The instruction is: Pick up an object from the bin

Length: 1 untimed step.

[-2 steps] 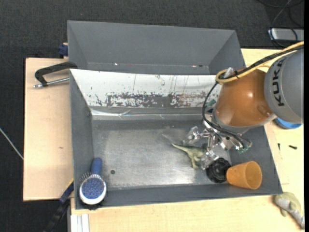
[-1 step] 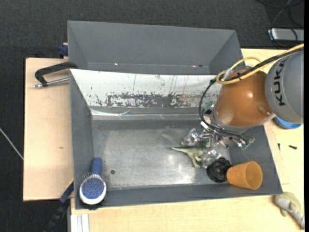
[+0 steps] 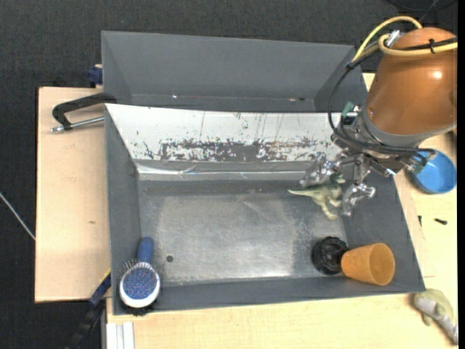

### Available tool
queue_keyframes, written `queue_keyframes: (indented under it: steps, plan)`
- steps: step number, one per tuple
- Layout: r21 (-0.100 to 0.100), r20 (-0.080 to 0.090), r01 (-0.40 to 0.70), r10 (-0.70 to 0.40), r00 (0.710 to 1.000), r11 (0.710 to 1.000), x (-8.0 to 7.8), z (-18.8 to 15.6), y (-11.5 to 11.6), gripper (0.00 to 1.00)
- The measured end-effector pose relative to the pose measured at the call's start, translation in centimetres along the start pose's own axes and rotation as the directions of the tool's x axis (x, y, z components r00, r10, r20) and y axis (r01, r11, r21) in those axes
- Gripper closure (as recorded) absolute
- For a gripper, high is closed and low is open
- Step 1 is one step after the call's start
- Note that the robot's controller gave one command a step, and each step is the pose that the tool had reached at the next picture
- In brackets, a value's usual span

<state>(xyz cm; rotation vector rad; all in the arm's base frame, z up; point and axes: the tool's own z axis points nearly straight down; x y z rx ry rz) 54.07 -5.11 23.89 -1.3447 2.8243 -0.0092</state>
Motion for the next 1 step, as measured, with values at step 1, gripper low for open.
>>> queue_keyframes:
  steps: [1]
  plan:
    - [-0.008,-0.004,0.271,-0.271,0.963,0.963,5.2,0.0,-3.27,1.0]
